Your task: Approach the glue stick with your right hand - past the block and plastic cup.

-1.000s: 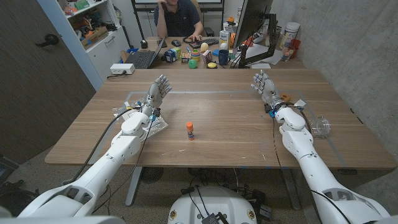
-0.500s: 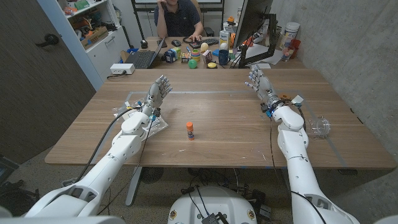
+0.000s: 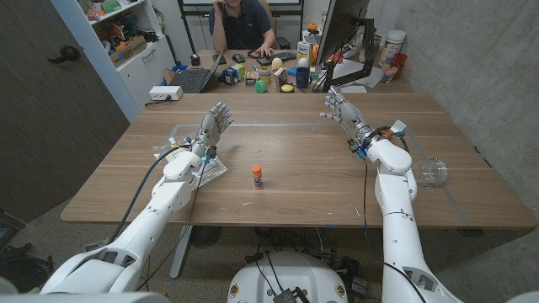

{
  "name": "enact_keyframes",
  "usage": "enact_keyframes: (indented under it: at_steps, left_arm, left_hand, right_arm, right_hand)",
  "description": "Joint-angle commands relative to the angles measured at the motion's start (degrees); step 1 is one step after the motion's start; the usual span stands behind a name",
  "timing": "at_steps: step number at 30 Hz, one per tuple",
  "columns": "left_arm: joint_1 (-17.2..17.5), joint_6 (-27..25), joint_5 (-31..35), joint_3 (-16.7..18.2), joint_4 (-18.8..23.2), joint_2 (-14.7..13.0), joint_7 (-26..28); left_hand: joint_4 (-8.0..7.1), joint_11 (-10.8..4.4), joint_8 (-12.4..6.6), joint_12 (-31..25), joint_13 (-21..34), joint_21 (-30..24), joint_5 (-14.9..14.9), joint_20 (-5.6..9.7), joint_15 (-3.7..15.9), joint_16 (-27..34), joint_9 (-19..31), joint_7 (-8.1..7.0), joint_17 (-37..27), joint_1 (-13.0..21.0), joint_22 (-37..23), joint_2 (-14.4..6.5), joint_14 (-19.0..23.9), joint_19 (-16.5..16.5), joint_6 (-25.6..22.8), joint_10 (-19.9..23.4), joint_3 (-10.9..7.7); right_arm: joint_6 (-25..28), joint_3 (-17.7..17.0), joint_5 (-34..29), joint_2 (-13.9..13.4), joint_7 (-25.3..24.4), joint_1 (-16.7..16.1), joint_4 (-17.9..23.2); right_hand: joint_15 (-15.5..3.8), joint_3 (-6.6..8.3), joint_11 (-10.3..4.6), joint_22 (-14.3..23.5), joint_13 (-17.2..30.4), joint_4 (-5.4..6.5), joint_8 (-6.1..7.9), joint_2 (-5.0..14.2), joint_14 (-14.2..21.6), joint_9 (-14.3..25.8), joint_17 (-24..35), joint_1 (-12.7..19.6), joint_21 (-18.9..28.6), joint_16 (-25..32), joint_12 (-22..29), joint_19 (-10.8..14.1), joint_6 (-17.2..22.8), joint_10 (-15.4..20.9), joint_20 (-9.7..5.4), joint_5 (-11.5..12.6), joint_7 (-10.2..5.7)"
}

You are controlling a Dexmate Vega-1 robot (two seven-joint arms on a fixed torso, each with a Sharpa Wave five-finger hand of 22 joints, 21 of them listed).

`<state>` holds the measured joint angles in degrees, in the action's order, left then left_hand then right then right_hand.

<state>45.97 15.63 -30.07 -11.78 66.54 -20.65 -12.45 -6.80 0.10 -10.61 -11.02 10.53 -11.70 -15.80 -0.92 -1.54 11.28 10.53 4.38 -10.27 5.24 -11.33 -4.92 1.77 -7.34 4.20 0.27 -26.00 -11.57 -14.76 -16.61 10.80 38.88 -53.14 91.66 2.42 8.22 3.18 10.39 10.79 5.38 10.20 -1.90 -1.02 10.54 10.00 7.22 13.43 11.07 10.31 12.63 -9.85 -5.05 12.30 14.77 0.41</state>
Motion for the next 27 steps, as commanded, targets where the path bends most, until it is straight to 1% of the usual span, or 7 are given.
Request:
enact_keyframes:
  at_steps: [1, 2, 6, 11, 20, 22, 27]
  left_arm:
    - [-1.54, 1.04, 0.65, 1.28, -2.87, 1.03, -3.02]
    - [-1.57, 1.1, 0.67, 1.38, -2.97, 1.05, -3.18]
    - [-1.81, 1.15, 0.79, 1.79, -3.45, 1.06, -3.61]
    - [-2.48, 1.35, 1.08, 2.06, -4.57, 1.06, -4.44]
    - [-6.06, 2.84, 1.93, 1.77, -9.54, 1.38, -7.17]
    - [-6.54, 3.12, 2.01, 1.73, -10.25, 1.51, -7.56]
    - [-9.49, 4.67, 2.66, 1.05, -14.43, 2.0, -9.71]
  left_hand:
    - [-0.05, -0.17, -0.23, -0.39, 0.24, -0.28, -0.14, -0.04, -0.36, 0.41, 0.08, 0.43, -0.08, -0.1, -0.08, 0.15, 0.02, -0.38, -0.09, 0.21, 0.18]
    - [-0.05, -0.14, -0.23, -0.4, 0.24, -0.28, -0.14, -0.04, -0.37, 0.41, 0.08, 0.43, -0.08, -0.1, -0.08, 0.15, 0.02, -0.39, -0.1, 0.22, 0.19]
    - [-0.05, -0.13, -0.23, -0.41, 0.24, -0.28, -0.16, -0.05, -0.36, 0.41, 0.08, 0.43, -0.08, -0.1, -0.08, 0.15, 0.02, -0.4, -0.1, 0.27, 0.21]
    - [-0.05, -0.14, -0.24, -0.43, 0.24, -0.29, -0.19, -0.07, -0.37, 0.42, 0.08, 0.41, -0.08, -0.1, -0.08, 0.15, 0.05, -0.43, -0.11, 0.3, 0.24]
    - [-0.05, -0.11, -0.24, -0.42, 0.24, -0.29, -0.24, -0.05, -0.36, 0.42, 0.08, 0.44, -0.07, -0.11, -0.08, 0.14, 0.05, -0.44, -0.13, 0.29, 0.3]
    - [-0.05, -0.1, -0.24, -0.43, 0.24, -0.3, -0.25, -0.08, -0.38, 0.43, 0.08, 0.44, -0.07, -0.11, -0.08, 0.14, 0.07, -0.46, -0.14, 0.32, 0.31]
    - [-0.04, -0.17, -0.24, -0.41, 0.24, -0.29, -0.28, -0.07, -0.38, 0.43, 0.08, 0.43, -0.07, -0.11, -0.08, 0.13, 0.09, -0.44, -0.15, 0.29, 0.34]
  right_arm:
    - [-4.26, 2.06, -5.83, 0.86, 5.8, 0.81, 1.69]
    - [-4.86, 2.4, -6.43, 0.78, 5.91, 0.9, 1.63]
    - [-6.66, 3.46, -8.61, 0.53, 6.26, 1.28, 1.54]
    - [-8.82, 4.51, -10.92, 0.3, 6.28, 1.57, 1.45]
    - [-13.64, 6.49, -14.82, 0.16, 5.34, -0.07, 3.33]
    - [-14.22, 6.62, -15.62, 0.15, 5.02, -0.37, 3.81]
    - [-17.35, 7.52, -18.83, -0.32, 3.38, -2.23, 6.09]
  right_hand:
    - [0.23, -0.47, -0.45, -0.06, 0.08, 0.0, 0.18, -0.77, -0.31, 0.17, 0.11, -0.13, -0.45, 0.35, 0.24, -0.03, -0.28, -0.54, 0.14, 0.24, -0.45]
    - [0.25, -0.65, -0.68, -0.08, 0.07, -0.04, 0.06, -0.99, -0.42, 0.17, 0.11, -0.13, -0.52, 0.31, 0.15, 0.09, -0.74, -0.88, 0.14, 0.27, -0.47]
    - [0.67, -1.26, -0.53, -0.09, 0.05, -0.14, -0.09, -1.7, -0.53, 0.18, 0.09, -0.2, -0.53, 0.27, 0.03, 0.86, -1.82, -1.65, 0.11, 0.35, -0.59]
    - [1.69, -2.01, -0.03, -0.06, 0.06, -0.24, -0.08, -2.53, -0.11, 0.2, 0.07, -0.29, -0.37, 0.44, 0.07, 2.18, -2.77, -2.22, 0.07, 0.49, -0.57]
    - [2.03, -2.75, -0.12, -0.02, 0.07, -0.33, 0.03, -3.29, 0.69, 0.21, 0.05, -0.36, -0.11, 0.71, 0.19, 3.83, -3.46, -2.51, 0.06, 0.69, -1.13]
    - [2.43, -2.98, -0.14, -0.01, 0.07, -0.35, 0.09, -3.51, 1.02, 0.22, 0.05, -0.37, -0.01, 0.81, 0.25, 4.38, -3.58, -2.48, 0.05, 0.76, -1.42]
    - [2.6, -3.42, -0.48, 0.0, 0.06, -0.42, 0.22, -3.9, 1.7, 0.22, 0.03, -0.35, 0.17, 1.0, 0.41, 5.53, -3.7, -2.27, 0.04, 0.93, -1.89]
